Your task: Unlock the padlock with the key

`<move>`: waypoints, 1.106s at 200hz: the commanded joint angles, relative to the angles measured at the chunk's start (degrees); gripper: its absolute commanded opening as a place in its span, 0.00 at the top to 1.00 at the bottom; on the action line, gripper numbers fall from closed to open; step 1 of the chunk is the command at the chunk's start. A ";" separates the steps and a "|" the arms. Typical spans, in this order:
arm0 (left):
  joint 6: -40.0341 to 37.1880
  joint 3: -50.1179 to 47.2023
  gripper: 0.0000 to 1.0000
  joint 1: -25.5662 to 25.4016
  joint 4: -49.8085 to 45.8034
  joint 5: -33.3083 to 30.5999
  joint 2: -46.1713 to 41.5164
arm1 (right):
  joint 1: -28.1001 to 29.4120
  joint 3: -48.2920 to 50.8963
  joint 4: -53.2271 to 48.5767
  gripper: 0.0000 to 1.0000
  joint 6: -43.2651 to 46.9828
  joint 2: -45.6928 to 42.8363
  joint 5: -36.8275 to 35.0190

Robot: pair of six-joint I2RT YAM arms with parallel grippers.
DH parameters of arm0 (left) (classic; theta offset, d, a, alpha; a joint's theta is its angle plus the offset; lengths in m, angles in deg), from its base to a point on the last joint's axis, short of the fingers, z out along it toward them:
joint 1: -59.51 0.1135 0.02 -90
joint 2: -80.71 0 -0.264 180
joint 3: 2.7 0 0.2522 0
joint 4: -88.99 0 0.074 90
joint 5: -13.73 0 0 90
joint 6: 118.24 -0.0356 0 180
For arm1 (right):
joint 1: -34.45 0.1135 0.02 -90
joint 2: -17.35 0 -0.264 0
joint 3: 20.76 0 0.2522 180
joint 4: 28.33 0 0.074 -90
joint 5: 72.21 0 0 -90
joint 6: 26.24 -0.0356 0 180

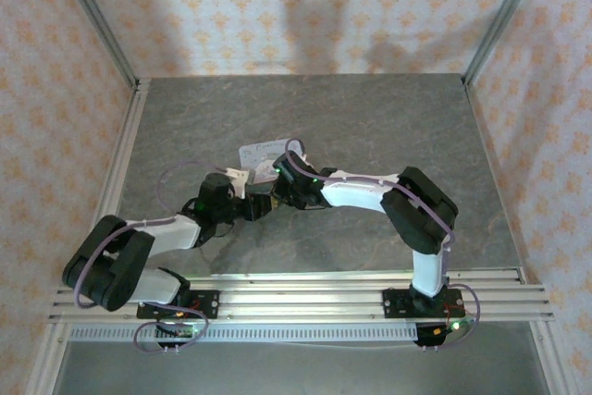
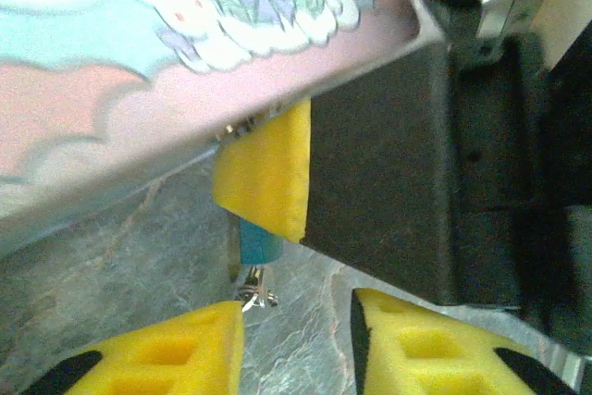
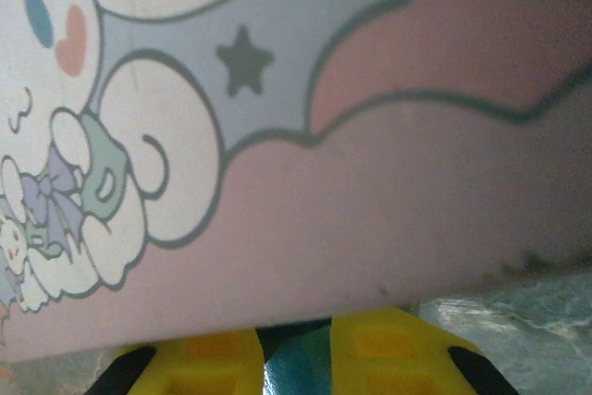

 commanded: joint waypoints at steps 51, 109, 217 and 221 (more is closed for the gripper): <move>10.13 -4.30 0.63 2.29 4.52 1.99 -2.57 | -0.13 -2.40 -1.55 1.00 -7.25 -1.89 -1.88; 12.32 -5.58 0.72 2.29 11.18 3.07 0.93 | -0.12 -2.76 -0.19 1.00 -9.64 -1.26 -0.75; 11.71 -3.49 0.72 0.89 15.81 2.56 7.46 | -0.13 -2.85 0.86 1.00 -11.00 -0.63 0.81; 11.69 -3.33 0.72 0.80 15.81 2.54 7.61 | -0.18 -2.80 0.86 1.00 -11.00 -0.60 0.78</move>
